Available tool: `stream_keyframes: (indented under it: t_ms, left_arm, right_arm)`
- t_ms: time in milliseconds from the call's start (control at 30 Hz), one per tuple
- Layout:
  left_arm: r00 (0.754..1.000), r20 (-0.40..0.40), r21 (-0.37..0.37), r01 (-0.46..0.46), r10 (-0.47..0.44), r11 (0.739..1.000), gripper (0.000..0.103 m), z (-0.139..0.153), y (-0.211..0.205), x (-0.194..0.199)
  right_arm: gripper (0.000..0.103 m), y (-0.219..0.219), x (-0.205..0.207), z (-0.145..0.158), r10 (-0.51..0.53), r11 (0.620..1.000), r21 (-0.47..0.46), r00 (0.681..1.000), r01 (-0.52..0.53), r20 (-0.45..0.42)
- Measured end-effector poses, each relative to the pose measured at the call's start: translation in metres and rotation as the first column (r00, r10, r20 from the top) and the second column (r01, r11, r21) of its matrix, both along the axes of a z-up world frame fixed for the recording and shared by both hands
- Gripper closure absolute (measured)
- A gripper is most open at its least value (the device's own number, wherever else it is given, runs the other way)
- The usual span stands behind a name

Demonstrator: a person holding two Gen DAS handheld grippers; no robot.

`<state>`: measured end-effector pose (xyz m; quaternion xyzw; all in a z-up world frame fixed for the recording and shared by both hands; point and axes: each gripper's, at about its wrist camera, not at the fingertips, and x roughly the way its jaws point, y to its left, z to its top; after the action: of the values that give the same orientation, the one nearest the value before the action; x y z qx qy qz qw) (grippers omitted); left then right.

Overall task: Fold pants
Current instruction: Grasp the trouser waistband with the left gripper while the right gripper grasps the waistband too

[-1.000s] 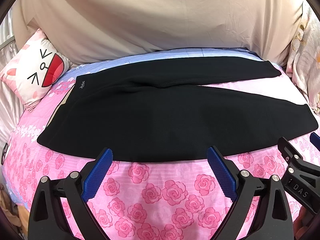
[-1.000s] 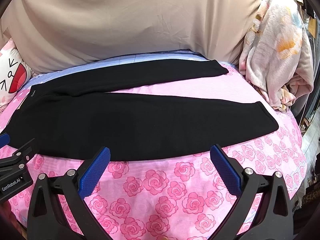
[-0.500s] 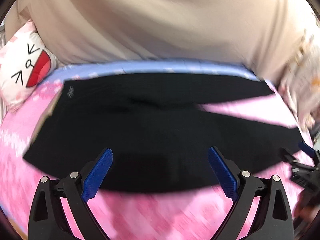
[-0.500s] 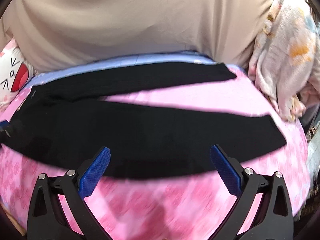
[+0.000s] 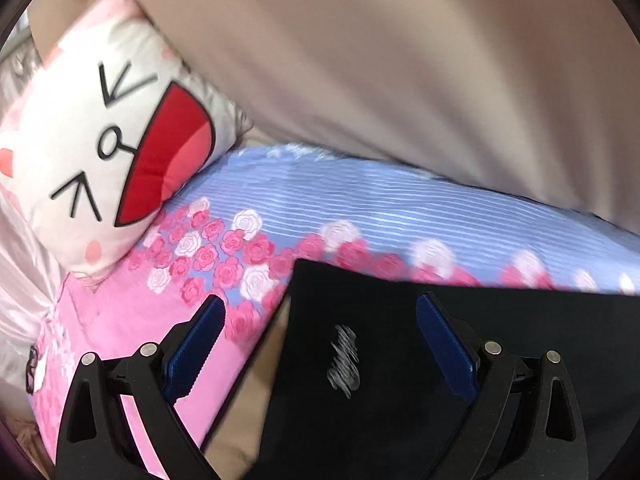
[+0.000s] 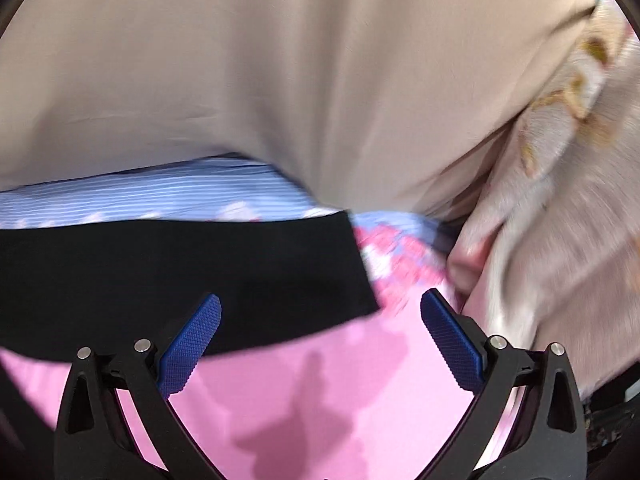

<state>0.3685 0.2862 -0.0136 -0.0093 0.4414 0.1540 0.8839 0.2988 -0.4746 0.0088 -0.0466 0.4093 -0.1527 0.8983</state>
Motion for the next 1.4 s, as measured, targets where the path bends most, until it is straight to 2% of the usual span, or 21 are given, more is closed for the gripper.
stream_keyframes:
  t_ms: [100, 233, 400, 567, 767, 867, 900, 967, 1000, 1033, 1067, 1100, 1133, 1167, 1267, 1333, 1400]
  left_arm:
    - [0.997, -0.072, -0.070, -0.041, 0.036, 0.997, 0.008, -0.026, 0.019, 0.022]
    - [0.993, -0.115, -0.075, -0.049, 0.040, 0.996, 0.008, -0.045, 0.027, 0.040]
    - [0.994, -0.105, -0.056, -0.040, 0.034, 0.998, 0.008, -0.054, 0.028, 0.050]
    - [0.995, -0.091, -0.134, -0.047, 0.035, 0.990, 0.006, -0.059, 0.046, 0.052]
    - [0.994, -0.083, -0.225, 0.057, -0.077, 0.973, 0.007, -0.061, 0.063, 0.051]
    - [0.988, -0.078, -0.219, 0.113, -0.132, 0.969, 0.007, -0.060, 0.061, 0.053]
    - [0.986, -0.081, -0.212, 0.127, -0.147, 0.969, 0.008, -0.060, 0.059, 0.056]
    - [0.982, -0.084, -0.201, 0.151, -0.170, 0.968, 0.012, -0.060, 0.056, 0.061]
    - [0.980, -0.081, -0.199, 0.164, -0.183, 0.966, 0.021, -0.058, 0.054, 0.062]
    - [0.979, -0.076, -0.199, 0.173, -0.191, 0.965, 0.038, -0.057, 0.052, 0.063]
    - [0.976, -0.078, -0.191, 0.184, -0.202, 0.964, 0.047, -0.055, 0.049, 0.064]
    - [0.975, -0.084, -0.190, 0.188, -0.206, 0.964, 0.064, -0.053, 0.045, 0.066]
    - [0.973, -0.095, -0.200, 0.188, -0.210, 0.962, 0.076, -0.051, 0.042, 0.066]
    - [0.973, -0.106, -0.211, 0.180, -0.206, 0.961, 0.077, -0.049, 0.041, 0.066]
    - [0.976, -0.094, -0.225, 0.169, -0.194, 0.960, 0.080, -0.035, 0.039, 0.059]
    - [0.980, -0.060, -0.232, 0.170, -0.188, 0.958, 0.080, -0.020, 0.036, 0.050]
    - [0.980, -0.018, -0.237, 0.191, -0.201, 0.953, 0.081, 0.003, 0.032, 0.034]
  right_arm:
    - [0.005, -0.031, 0.032, -0.017, -0.011, 0.999, 0.050, 0.999, 0.013, -0.044]
    - [0.005, -0.049, 0.057, -0.036, -0.007, 0.996, 0.086, 0.998, 0.012, -0.059]
    - [0.005, -0.056, 0.081, -0.053, 0.004, 0.992, 0.123, 0.998, 0.005, -0.068]
    - [0.005, -0.055, 0.098, -0.067, 0.024, 0.991, 0.130, 0.996, -0.012, -0.089]
    - [0.005, -0.048, 0.104, -0.076, 0.083, 0.983, 0.171, 0.995, -0.072, -0.056]
    - [0.006, -0.039, 0.105, -0.077, 0.110, 0.980, 0.171, 0.993, -0.102, -0.035]
    - [0.009, -0.040, 0.106, -0.077, 0.123, 0.978, 0.174, 0.992, -0.118, -0.021]
    - [0.029, -0.035, 0.104, -0.075, 0.140, 0.974, 0.183, 0.990, -0.136, -0.006]
    - [0.032, -0.033, 0.104, -0.074, 0.142, 0.973, 0.186, 0.990, -0.138, -0.005]
    - [0.038, -0.031, 0.103, -0.074, 0.145, 0.973, 0.185, 0.989, -0.142, -0.002]
    - [0.045, -0.029, 0.101, -0.073, 0.146, 0.972, 0.185, 0.989, -0.143, -0.002]
    - [0.051, -0.030, 0.100, -0.072, 0.149, 0.970, 0.195, 0.989, -0.146, 0.000]
    - [0.073, -0.030, 0.097, -0.071, 0.156, 0.959, 0.240, 0.988, -0.153, 0.005]
    - [0.077, -0.030, 0.093, -0.069, 0.151, 0.953, 0.263, 0.988, -0.150, 0.016]
    - [0.085, -0.019, 0.078, -0.056, 0.152, 0.954, 0.252, 0.987, -0.160, 0.053]
    - [0.085, -0.010, 0.071, -0.047, 0.153, 0.953, 0.252, 0.985, -0.169, 0.082]
    - [0.085, -0.003, 0.051, -0.026, 0.162, 0.950, 0.248, 0.979, -0.189, 0.125]
